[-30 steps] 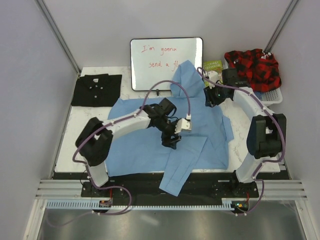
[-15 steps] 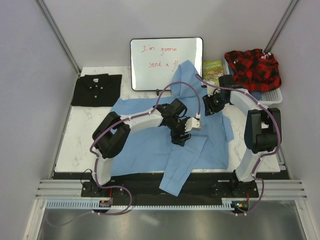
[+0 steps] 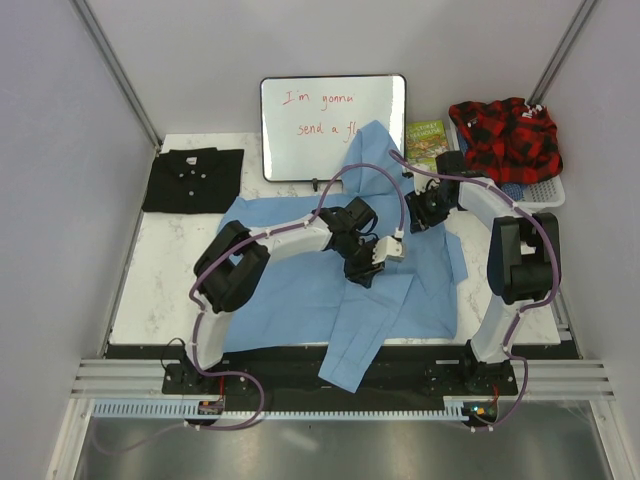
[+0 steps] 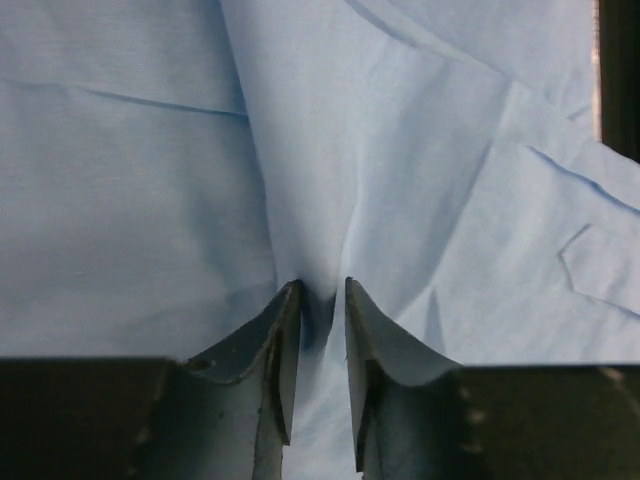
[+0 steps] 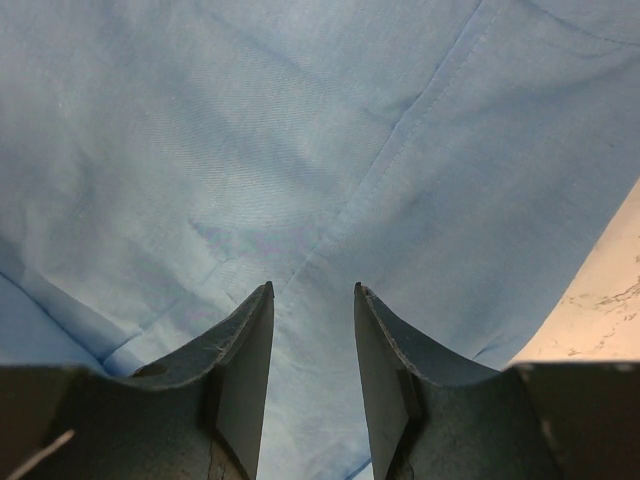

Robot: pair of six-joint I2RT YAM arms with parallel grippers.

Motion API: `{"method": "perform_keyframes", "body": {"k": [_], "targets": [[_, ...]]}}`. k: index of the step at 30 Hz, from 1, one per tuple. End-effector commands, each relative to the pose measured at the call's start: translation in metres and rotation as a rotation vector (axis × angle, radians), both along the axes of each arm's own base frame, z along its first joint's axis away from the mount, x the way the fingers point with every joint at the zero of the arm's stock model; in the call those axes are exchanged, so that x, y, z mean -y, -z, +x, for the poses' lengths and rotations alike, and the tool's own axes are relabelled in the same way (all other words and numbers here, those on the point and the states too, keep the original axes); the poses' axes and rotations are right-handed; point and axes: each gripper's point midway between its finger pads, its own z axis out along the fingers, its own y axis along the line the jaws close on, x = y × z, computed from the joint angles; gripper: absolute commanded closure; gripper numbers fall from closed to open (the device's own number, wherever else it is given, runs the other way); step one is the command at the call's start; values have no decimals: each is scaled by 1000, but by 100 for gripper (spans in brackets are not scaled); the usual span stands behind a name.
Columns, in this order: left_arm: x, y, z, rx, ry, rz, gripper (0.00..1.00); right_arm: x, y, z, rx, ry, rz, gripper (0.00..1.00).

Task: Fold and stack the long sleeve shirts
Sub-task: Flatten the shirt out

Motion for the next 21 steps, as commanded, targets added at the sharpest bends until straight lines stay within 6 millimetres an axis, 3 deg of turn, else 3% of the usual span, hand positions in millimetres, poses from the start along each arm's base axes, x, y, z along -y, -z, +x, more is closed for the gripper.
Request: {"method": "perform_keyframes", "body": {"k": [1,3,4,6,7,10,15,17,21], "targets": [[2,-25,-20,-47,87,-51,78,4,-3,13,53,3,-20,55],[2,-37,-20,-36,72,-60,92,5,-2,14,51,3,-24,55],[3,-57,-21,-5,67,-88,97,6,-1,14,52,4,-26,55],[2,-77,-29,20,60,-109,98,7,-1,15,56,0,-32,55],[0,-97,-35,53,67,-138,98,6,-2,15,54,-1,-33,55],[-7,-106,-72,108,129,-130,98,7,-5,20,66,0,-37,55],[-21,-54,-146,34,216,8,98,7,-11,24,80,-3,-41,55],[-29,-31,-161,-4,217,52,98,8,-14,24,86,-5,-43,55],[-22,-4,-184,16,238,78,98,9,-17,24,87,-8,-49,54]]}}
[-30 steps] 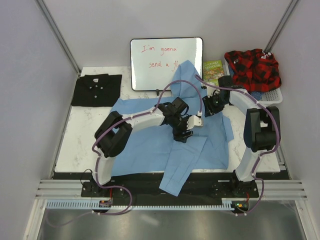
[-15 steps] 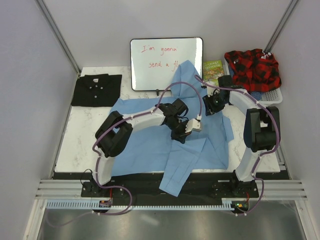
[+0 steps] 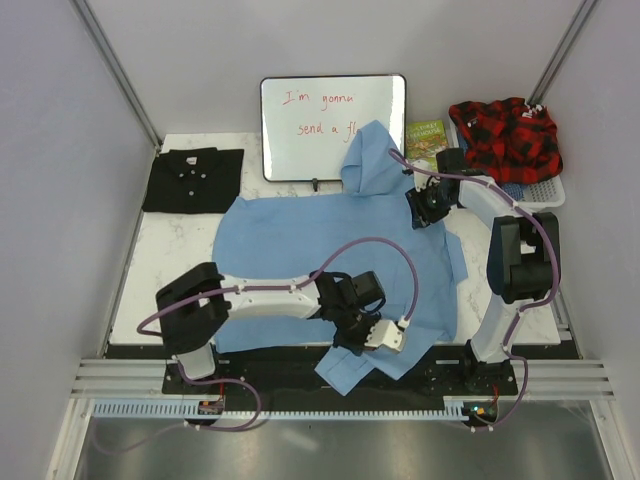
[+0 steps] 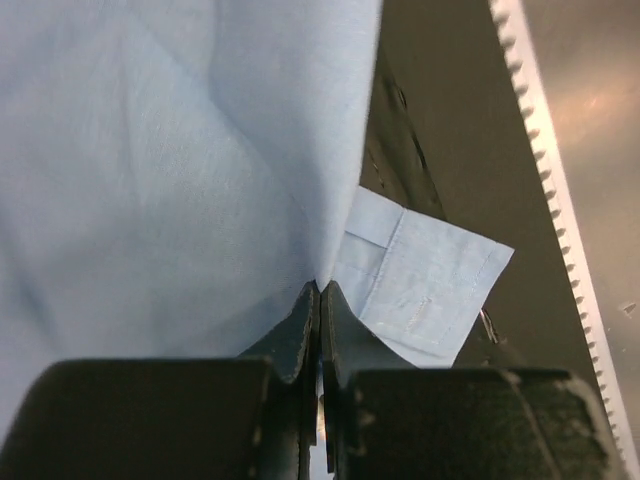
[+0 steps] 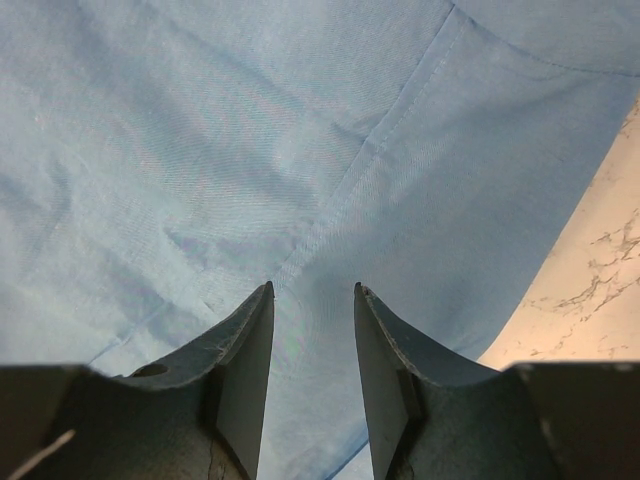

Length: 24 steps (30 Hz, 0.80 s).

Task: Fold and stack the long sleeve shirts
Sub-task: Flatten the shirt out

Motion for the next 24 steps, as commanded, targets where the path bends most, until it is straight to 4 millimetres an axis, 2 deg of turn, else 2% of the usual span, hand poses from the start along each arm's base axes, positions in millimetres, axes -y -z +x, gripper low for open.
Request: {"method": "perform_keyframes", "body": {"k": [1,2,3,4,5,7,8,9,10,11,12,13,14,16,17,19,20,22,24], "targets": [[4,31,-11,-4,-52,56,98,2,-17,16,53,-6,-10,54],[6,29,-16,-17,-45,55,97,2,-17,16,48,-9,-11,54],[7,27,-17,-19,-43,50,91,2,-19,16,48,-10,-9,54],[7,22,-18,-23,-41,43,81,0,-24,20,61,-20,-2,54],[7,15,-20,-35,-26,25,67,-1,-28,22,68,-22,2,53],[6,-23,-17,-55,-38,-65,57,-2,-39,28,92,-26,11,53],[4,-44,0,-99,-88,-121,50,-4,-43,30,104,-28,17,53],[1,-67,12,-113,-124,-174,48,-5,-45,31,105,-28,24,53],[-7,-76,25,-130,-169,-175,48,-8,-49,33,113,-31,32,53],[-22,-77,64,-111,-282,-175,48,-9,-48,33,112,-32,36,53],[-34,-76,84,-94,-338,-172,48,-12,-48,33,110,-37,41,54],[-50,-64,104,-62,-364,-157,48,-13,-47,32,106,-40,43,54],[-82,-50,139,-22,-475,-102,49,-14,-40,31,87,-37,42,55],[-114,-22,168,14,-491,-22,50,-18,-26,20,45,-45,33,59],[-144,-10,186,9,-568,41,51,-15,-20,16,33,-47,15,59],[-166,1,207,19,-608,79,53,-7,-7,5,0,-45,-25,63],[-184,3,221,29,-667,89,53,2,-4,1,-5,-54,-71,64],[-198,9,228,41,-696,118,53,11,3,-9,-26,-68,-118,66],[-216,20,238,70,-745,158,54,21,0,-15,-17,-95,-164,66]]}}
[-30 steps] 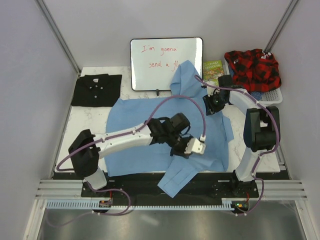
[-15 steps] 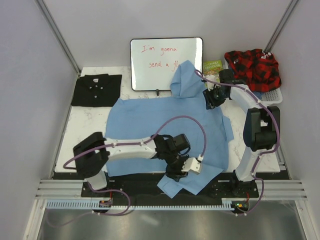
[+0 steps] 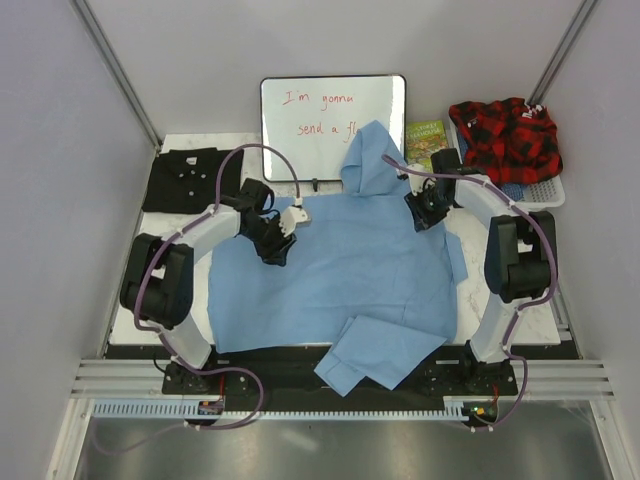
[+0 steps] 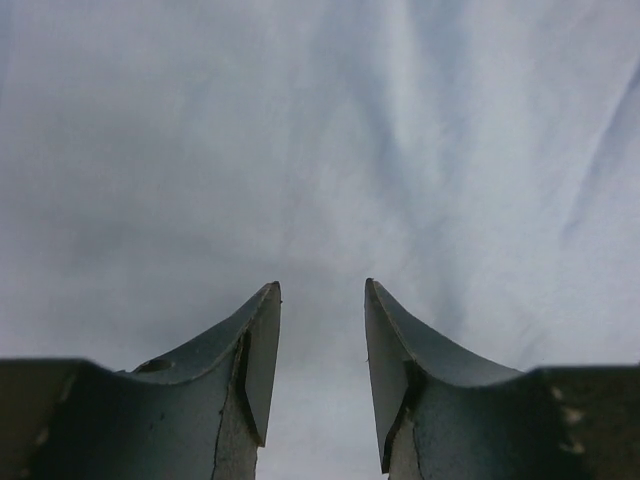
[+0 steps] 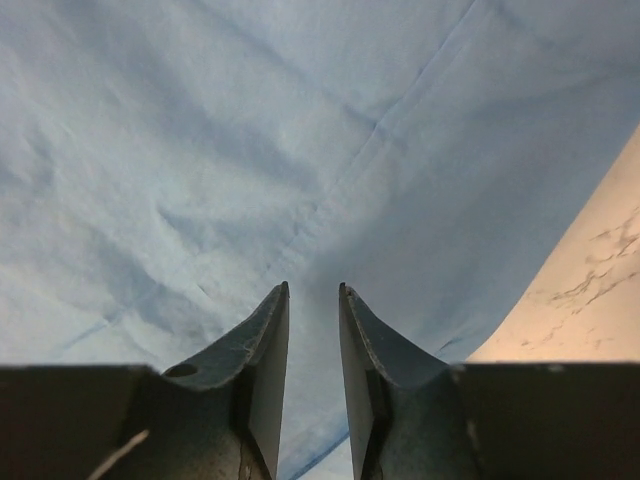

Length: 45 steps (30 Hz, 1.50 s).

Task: Fold and stack the long sleeve shirts
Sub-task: Flatten the shirt out, then fold the shirt

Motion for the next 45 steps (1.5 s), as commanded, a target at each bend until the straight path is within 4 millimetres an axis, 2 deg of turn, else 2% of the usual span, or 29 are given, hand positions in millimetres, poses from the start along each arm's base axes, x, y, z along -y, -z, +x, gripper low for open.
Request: {"method": "perform_keyframes", "body": {"k": [1,3,6,7,9,10,12,14,15,17,18,19,20,21,23,24,25,26,27,29,31,32,33,34,37,45], "targets": [[-36,16,4,25,3,110,54,26,6,-21,-17,-56,-131,66],[-57,35,7,11,-37,191,57,35,11,-24,-21,-68,-182,66],[-76,53,-6,-25,-45,254,58,44,36,-36,-66,-93,-233,67],[-81,61,-19,-54,-39,274,59,49,40,-37,-65,-102,-256,67],[-87,65,-31,-68,-27,289,61,51,48,-46,-84,-125,-271,68],[-90,72,-46,-94,-9,301,61,52,48,-50,-84,-150,-279,68],[-91,68,-55,-94,1,294,62,53,52,-72,-130,-183,-275,68],[-92,67,-71,-130,21,286,62,49,42,-88,-145,-235,-247,68],[-91,64,-75,-141,29,276,62,48,35,-88,-130,-242,-238,68],[-81,43,-76,-136,41,214,56,40,12,-77,-64,-232,-171,64],[-78,33,-71,-120,36,183,53,35,-12,-54,11,-208,-146,62],[-70,11,-50,-71,13,108,48,30,-22,-41,40,-192,-117,59],[-68,0,-42,-68,-3,77,46,20,-33,-30,60,-155,-51,52],[-62,-23,-17,-8,-11,37,45,14,-50,-4,114,-130,-22,49],[-60,-39,5,2,-44,-43,39,2,-66,27,171,-36,53,44],[-60,-57,26,51,-61,-72,37,-3,-79,46,218,-7,87,43],[-63,-63,36,62,-82,-97,25,-5,-74,58,220,18,106,42],[-66,-61,45,56,-95,-99,20,-8,-77,74,256,40,124,41],[-67,-73,61,96,-110,-110,11,-10,-76,88,257,90,148,42],[-77,-74,79,100,-151,-124,10,-11,-76,108,294,136,165,43],[-89,-86,101,131,-211,-147,11,-13,-71,126,325,170,176,45],[-91,-83,107,123,-229,-151,11,-13,-69,131,335,183,179,47],[-91,-91,116,148,-232,-156,11,-15,-62,134,333,189,187,48],[-107,-93,123,158,-272,-157,10,-17,-64,142,360,201,209,48],[-118,-93,134,179,-293,-149,10,-21,-56,152,396,209,237,48],[-135,-90,140,200,-316,-121,9,-23,-17,160,378,182,228,51]]}}
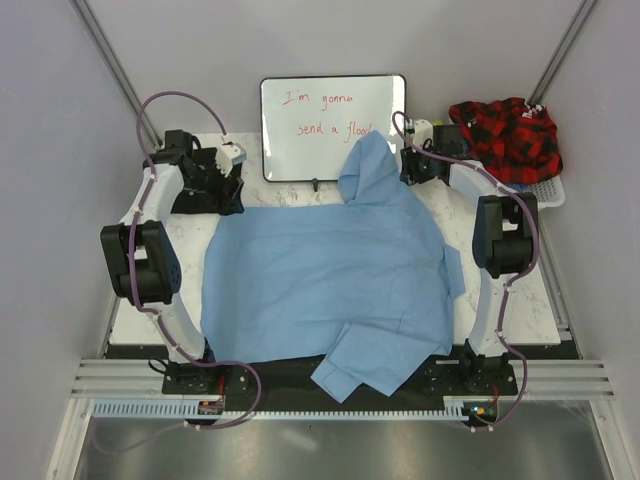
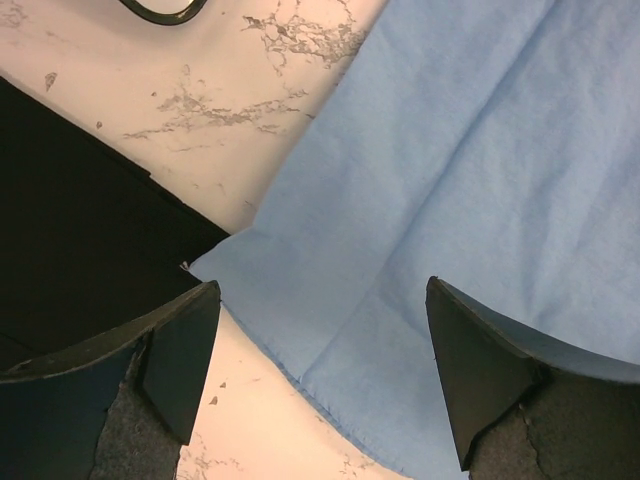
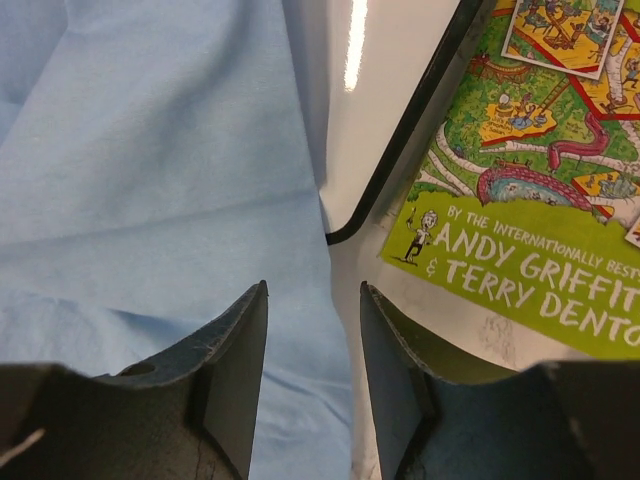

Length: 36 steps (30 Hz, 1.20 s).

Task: Fold and stack the long sleeve shirts
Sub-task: Fold the shirt

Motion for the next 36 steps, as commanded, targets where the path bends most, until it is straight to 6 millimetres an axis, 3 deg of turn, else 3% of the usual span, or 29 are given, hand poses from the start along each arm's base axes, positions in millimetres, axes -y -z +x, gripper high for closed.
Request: {"method": "perform_keyframes", "body": {"k": [1,15,23,30,32,36], "targets": [[-1,-14,11,49,-4,-18,9,-9,5,15,52,-22,25,51],[-12,-3,13,33,-22,9,9,-12,34,8,1,-57,15,52],[-21,-1,23,38,-45,16,9,-16,39,7,-9,-77,39,56],[-35,13,43,56,-54,50,14,-17,19,1,34,-117,31,84],[-38,18,53,71,-30,68,16,-18,10,2,51,-121,30,97],[-38,31,63,103,49,97,20,-19,0,2,72,-133,33,100]]}}
